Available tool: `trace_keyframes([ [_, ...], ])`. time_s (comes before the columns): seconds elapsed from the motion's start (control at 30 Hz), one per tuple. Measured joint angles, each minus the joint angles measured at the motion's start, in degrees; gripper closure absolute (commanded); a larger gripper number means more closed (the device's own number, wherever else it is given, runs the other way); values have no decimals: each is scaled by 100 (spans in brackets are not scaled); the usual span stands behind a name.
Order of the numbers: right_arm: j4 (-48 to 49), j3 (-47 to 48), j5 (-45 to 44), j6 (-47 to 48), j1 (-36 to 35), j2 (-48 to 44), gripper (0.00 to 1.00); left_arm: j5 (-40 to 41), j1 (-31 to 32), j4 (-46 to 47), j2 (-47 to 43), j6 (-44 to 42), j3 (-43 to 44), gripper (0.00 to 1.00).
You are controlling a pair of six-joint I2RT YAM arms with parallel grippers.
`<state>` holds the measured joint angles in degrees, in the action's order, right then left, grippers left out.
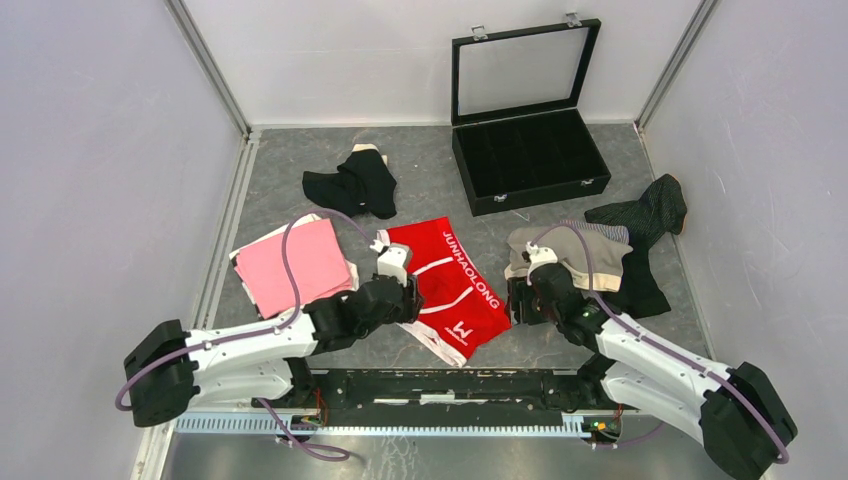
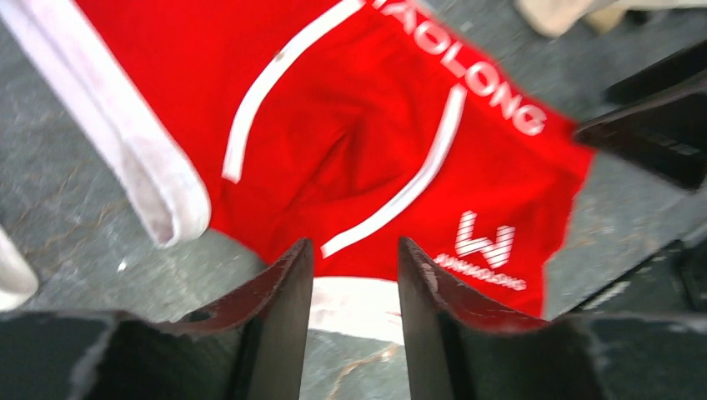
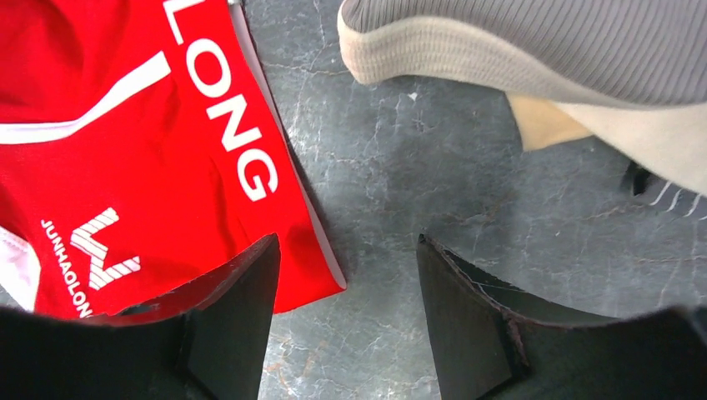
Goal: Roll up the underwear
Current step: Flatten out the underwear at the center of the board.
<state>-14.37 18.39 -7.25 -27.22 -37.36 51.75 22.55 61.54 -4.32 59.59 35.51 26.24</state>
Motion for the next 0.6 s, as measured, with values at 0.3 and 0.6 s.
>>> trace_keyframes([
  [0.3, -343, 7, 271, -431, 0, -79, 41, -223, 74, 48, -111, -407, 457, 14],
  [0.6, -284, 52, 535, -509, 11, 103, 53, -299, 846, 13, 306, -704, 837, 16],
])
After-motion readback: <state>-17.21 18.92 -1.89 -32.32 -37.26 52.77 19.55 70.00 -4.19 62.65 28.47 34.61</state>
